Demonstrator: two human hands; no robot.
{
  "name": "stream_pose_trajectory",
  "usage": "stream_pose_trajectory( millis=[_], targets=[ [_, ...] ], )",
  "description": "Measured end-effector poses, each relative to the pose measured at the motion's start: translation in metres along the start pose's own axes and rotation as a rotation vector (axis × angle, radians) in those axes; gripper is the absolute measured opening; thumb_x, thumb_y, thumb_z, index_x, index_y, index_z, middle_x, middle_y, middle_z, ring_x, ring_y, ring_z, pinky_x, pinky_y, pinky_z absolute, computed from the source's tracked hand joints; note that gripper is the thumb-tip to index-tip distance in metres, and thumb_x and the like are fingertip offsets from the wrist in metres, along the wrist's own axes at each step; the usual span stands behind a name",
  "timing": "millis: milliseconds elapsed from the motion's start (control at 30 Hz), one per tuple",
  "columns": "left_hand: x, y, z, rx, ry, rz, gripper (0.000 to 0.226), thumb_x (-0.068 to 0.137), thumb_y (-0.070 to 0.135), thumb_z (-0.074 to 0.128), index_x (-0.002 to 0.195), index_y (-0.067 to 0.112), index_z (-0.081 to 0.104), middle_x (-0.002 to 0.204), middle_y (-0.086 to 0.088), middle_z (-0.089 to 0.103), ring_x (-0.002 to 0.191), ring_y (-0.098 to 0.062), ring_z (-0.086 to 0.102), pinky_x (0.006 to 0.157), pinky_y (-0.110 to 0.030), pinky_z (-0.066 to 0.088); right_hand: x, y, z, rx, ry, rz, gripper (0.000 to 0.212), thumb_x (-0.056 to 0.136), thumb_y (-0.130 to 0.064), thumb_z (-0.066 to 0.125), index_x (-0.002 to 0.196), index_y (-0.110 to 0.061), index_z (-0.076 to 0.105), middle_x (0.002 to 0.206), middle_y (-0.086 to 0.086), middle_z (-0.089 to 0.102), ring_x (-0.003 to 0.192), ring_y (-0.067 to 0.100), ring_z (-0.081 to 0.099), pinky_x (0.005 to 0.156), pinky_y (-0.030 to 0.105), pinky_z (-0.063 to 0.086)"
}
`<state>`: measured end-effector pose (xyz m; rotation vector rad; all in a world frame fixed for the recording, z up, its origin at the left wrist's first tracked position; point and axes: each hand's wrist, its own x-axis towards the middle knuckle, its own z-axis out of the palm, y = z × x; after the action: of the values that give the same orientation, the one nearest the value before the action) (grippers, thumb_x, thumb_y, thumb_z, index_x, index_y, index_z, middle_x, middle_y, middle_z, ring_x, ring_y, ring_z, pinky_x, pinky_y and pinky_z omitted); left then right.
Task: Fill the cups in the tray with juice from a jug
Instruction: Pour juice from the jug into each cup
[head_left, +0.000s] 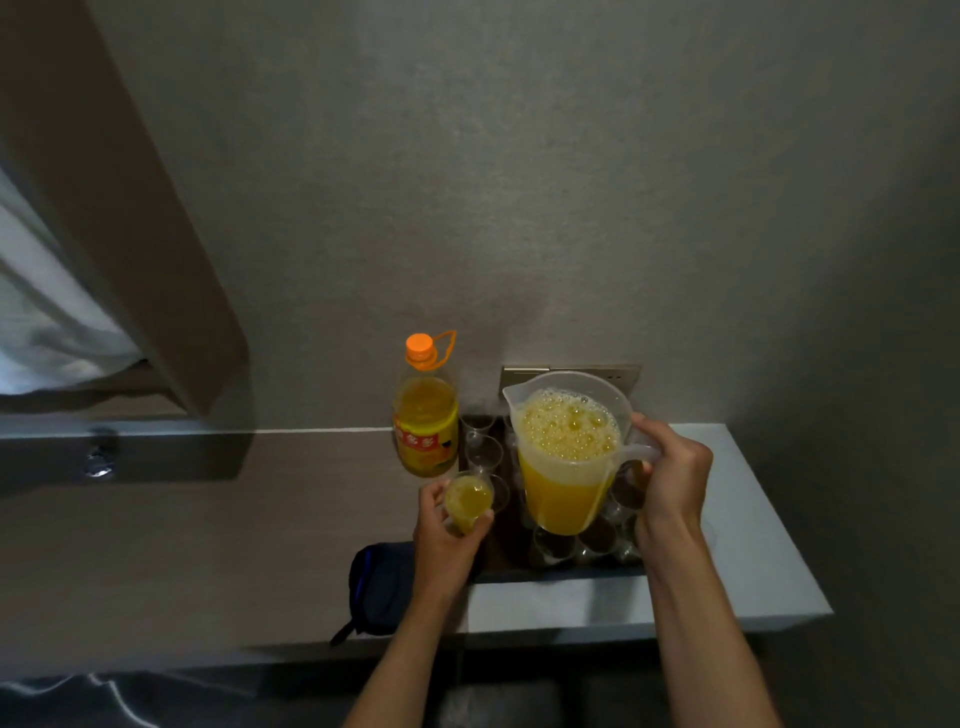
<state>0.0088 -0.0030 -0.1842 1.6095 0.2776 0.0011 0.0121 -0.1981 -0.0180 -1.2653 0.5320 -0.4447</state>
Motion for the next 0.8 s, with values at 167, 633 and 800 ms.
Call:
stream_pose_trajectory(
  millis=[167,633,800],
  targets=[
    [0.000,-0.019,0.009,0.089,0.010,-0.017,0.059,0.077,0.008,0.086,0.115,0.035,0.048,0.111,0.007,0.067,0.100,-0.007,0.067,0.085,-0.029,0.056,0.009,0.004,-0.006,0.020,-0.009,0.006,0.038,0.089,-0.010,0.068,0.052,-0.017,0.073,0.053,-0.002,0.062,0.063,0.021,0.061,0.072,0.036,0.047],
    [0.012,-0.053,0.024,0.323,-0.019,-0.112,0.065,0.069,0.010,0.088,0.109,0.022,0.038,0.096,0.001,0.062,0.084,-0.010,0.063,0.064,-0.022,0.046,0.026,0.007,-0.005,-0.011,-0.013,0.050,0.026,0.075,-0.030,0.069,0.052,-0.021,0.073,0.053,-0.003,0.062,0.064,0.020,0.062,0.074,0.037,0.048],
    [0.012,-0.058,0.028,0.344,-0.022,-0.147,0.063,0.070,0.013,0.088,0.109,0.022,0.038,0.095,0.001,0.063,0.084,-0.010,0.063,0.063,-0.022,0.045,0.035,0.009,-0.005,-0.025,-0.021,0.046,0.027,0.077,-0.027,0.070,0.051,-0.020,0.073,0.052,-0.005,0.062,0.061,0.018,0.062,0.071,0.035,0.048]
  ],
)
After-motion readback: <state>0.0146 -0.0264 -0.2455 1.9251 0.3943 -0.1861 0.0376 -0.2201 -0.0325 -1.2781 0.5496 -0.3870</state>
